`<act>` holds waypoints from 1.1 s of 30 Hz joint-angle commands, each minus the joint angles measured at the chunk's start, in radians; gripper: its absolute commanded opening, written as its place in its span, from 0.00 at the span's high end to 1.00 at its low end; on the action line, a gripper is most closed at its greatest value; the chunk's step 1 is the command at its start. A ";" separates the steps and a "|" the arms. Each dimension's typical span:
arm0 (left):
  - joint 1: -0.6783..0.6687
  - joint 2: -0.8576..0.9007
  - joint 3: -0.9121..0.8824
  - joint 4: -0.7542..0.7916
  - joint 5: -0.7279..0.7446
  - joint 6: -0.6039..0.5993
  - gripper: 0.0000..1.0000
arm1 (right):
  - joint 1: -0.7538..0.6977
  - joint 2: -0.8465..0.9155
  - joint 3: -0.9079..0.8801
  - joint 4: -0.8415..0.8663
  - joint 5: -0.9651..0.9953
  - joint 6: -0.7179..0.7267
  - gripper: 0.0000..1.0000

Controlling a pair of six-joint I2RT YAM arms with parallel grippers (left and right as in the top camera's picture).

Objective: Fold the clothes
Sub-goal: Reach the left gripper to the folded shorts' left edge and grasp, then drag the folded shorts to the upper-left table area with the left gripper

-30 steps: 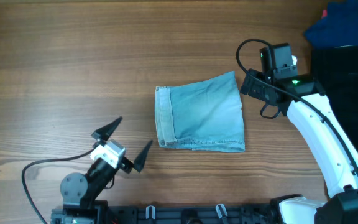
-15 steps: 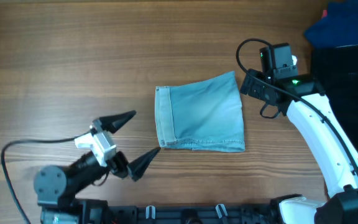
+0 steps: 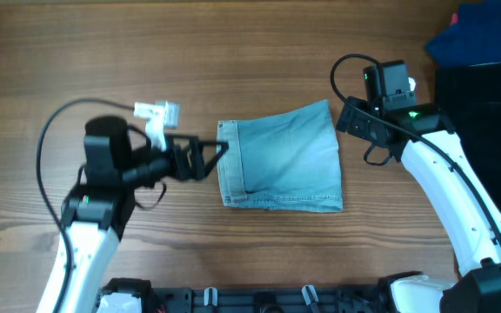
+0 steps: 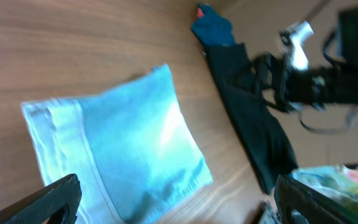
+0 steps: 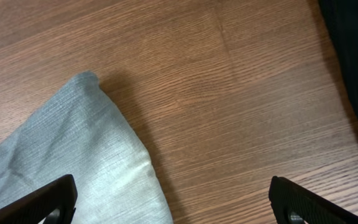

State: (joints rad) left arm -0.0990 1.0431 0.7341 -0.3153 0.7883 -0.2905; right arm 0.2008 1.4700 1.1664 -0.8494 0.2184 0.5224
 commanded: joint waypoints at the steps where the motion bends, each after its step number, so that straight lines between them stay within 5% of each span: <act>1: -0.013 0.104 0.049 0.011 -0.052 0.010 0.00 | -0.002 0.009 0.016 0.002 0.021 -0.010 0.00; 3: -0.023 0.136 0.050 0.007 -0.092 -0.005 0.00 | -0.002 0.009 0.016 0.002 0.021 -0.010 0.00; 6: -0.073 0.174 0.050 -0.086 -0.428 -0.146 0.01 | -0.002 0.009 0.016 0.002 0.021 -0.010 0.00; 8: -0.143 0.222 0.050 -0.105 -0.506 -0.144 0.00 | -0.002 0.009 0.016 0.002 0.021 -0.010 0.00; 18: -0.240 0.479 0.050 -0.013 -0.505 -0.136 0.00 | -0.002 0.009 0.016 0.002 0.021 -0.010 0.00; 33: -0.247 0.743 0.050 0.118 -0.254 -0.039 0.00 | -0.002 0.010 0.016 0.002 0.021 -0.010 0.00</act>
State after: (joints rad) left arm -0.3347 1.7111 0.8074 -0.1787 0.5179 -0.3492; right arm 0.2008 1.4700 1.1664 -0.8501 0.2184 0.5224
